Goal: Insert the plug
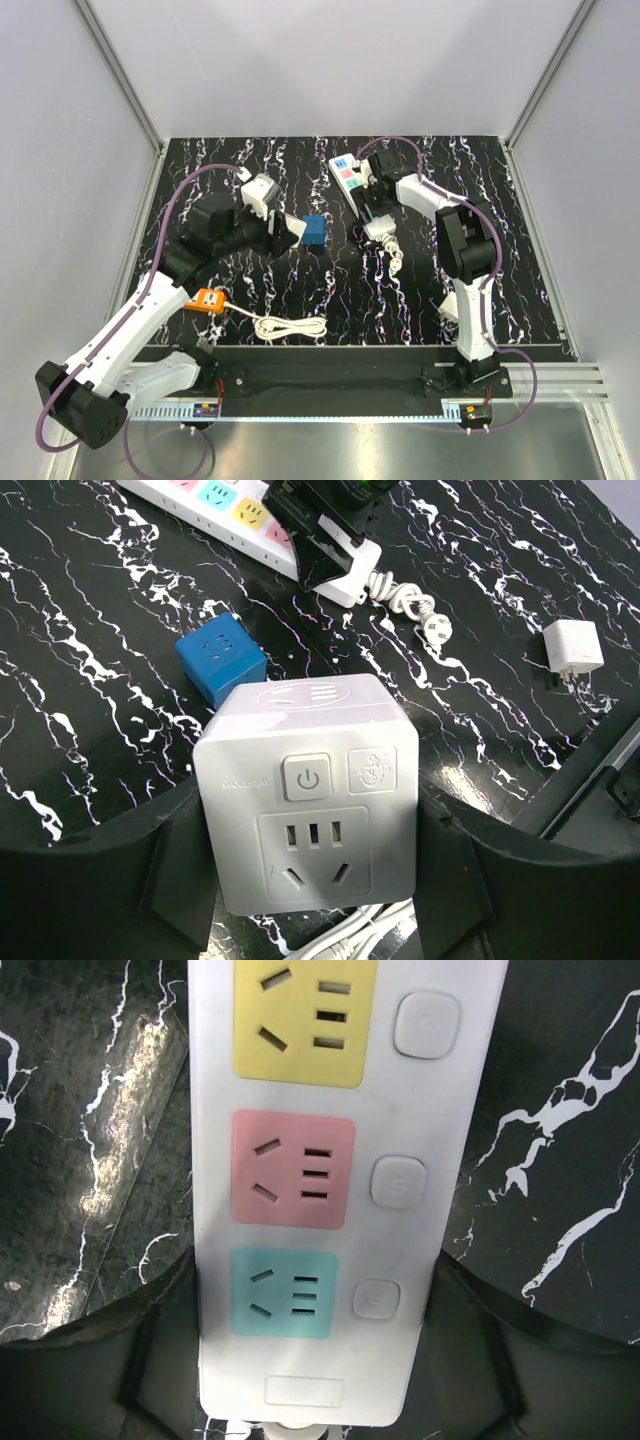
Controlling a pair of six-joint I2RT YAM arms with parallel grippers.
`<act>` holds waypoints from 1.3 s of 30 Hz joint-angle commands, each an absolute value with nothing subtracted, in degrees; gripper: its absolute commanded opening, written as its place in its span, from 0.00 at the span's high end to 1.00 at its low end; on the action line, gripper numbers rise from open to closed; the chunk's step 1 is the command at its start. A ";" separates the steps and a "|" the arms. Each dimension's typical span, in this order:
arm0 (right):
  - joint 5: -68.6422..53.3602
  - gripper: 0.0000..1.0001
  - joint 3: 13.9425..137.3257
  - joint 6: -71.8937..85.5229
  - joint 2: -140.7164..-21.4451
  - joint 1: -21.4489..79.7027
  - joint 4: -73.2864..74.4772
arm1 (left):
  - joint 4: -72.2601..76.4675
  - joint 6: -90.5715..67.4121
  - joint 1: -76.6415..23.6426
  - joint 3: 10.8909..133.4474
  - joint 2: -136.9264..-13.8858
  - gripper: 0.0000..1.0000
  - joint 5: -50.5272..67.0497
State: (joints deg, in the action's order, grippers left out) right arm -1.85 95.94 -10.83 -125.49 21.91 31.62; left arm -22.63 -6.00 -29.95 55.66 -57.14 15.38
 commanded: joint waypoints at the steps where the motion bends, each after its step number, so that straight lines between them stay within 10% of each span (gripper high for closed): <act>1: -6.86 0.47 91.68 -10.73 -122.09 21.97 31.64 | -17.50 -4.04 -29.71 55.73 -55.81 1.00 14.60; 6: -8.45 0.66 77.89 -7.57 -110.86 22.06 31.64 | -19.68 -0.62 -29.79 57.56 -58.70 1.00 13.01; 24: 4.22 0.67 56.43 1.67 -90.18 36.73 30.32 | -20.65 7.55 -31.11 72.77 -79.71 1.00 15.91; 28: 6.67 0.28 55.90 1.49 -86.85 37.53 30.41 | -20.66 15.10 -32.17 72.34 -80.42 1.00 12.22; 39: 3.69 0.00 55.37 8.35 -63.38 37.53 34.53 | -31.18 24.52 -32.34 83.22 -90.87 1.00 20.22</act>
